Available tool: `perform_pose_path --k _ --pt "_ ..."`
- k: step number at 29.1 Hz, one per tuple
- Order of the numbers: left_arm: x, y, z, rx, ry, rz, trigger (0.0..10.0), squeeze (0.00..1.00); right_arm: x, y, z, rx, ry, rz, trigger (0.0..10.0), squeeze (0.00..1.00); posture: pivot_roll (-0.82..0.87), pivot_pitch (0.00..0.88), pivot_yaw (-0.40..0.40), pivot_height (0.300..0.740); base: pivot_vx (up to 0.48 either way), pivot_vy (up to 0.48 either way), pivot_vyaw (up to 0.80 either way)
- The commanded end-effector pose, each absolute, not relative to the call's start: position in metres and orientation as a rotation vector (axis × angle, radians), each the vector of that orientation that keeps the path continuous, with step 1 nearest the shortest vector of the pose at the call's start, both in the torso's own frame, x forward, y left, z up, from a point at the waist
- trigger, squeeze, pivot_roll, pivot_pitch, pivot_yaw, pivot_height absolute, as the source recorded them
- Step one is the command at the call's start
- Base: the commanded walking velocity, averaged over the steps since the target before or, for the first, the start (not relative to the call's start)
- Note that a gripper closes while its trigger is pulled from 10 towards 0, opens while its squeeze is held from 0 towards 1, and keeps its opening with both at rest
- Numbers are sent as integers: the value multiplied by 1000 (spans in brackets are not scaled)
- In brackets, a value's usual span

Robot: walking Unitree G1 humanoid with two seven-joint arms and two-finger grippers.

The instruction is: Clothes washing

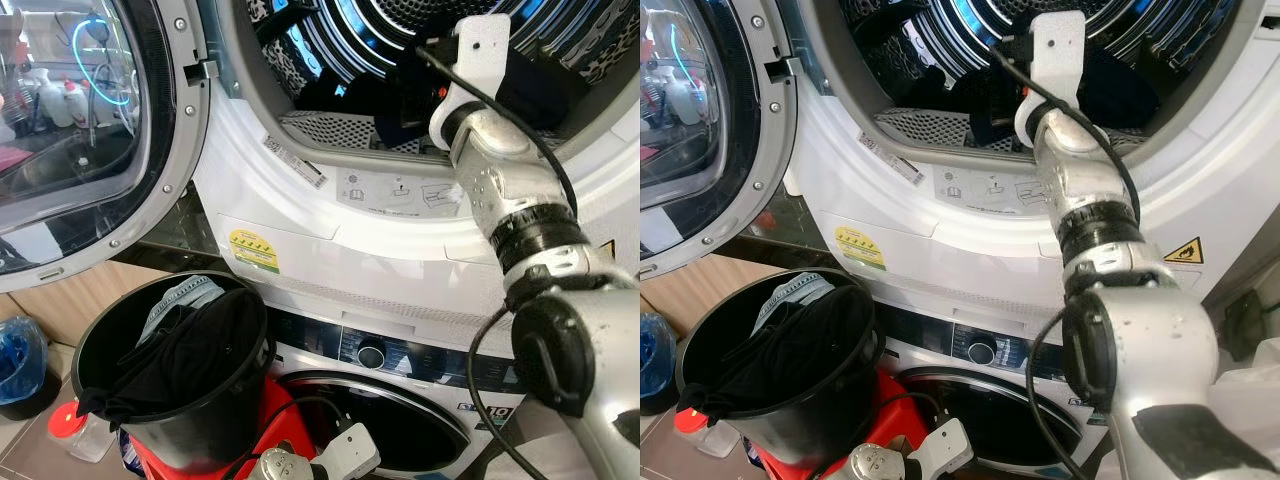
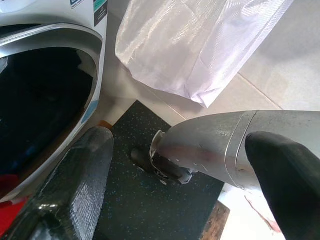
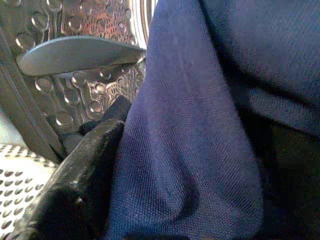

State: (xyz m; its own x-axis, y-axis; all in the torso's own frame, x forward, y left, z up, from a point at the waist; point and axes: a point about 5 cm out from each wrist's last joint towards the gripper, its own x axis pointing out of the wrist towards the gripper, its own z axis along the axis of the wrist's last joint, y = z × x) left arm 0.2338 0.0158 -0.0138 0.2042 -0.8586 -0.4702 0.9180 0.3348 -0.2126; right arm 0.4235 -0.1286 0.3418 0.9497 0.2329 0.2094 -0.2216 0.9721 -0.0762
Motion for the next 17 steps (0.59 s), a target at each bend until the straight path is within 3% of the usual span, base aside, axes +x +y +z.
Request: perform_pose_path --k 1,8,17 --pt "233 18 -17 125 589 -1235 10000 0 421 -133 353 -54 -255 214 10000 0 -153 72 90 740 0 0 0" --pt "232 18 -17 120 591 -1233 10000 0 401 -150 362 -77 -318 160 10000 0 -159 75 90 740 0 0 0" --pt "233 19 -17 118 593 -1231 10000 0 380 -147 365 -97 -331 212 10000 0 -168 77 91 740 0 0 0"
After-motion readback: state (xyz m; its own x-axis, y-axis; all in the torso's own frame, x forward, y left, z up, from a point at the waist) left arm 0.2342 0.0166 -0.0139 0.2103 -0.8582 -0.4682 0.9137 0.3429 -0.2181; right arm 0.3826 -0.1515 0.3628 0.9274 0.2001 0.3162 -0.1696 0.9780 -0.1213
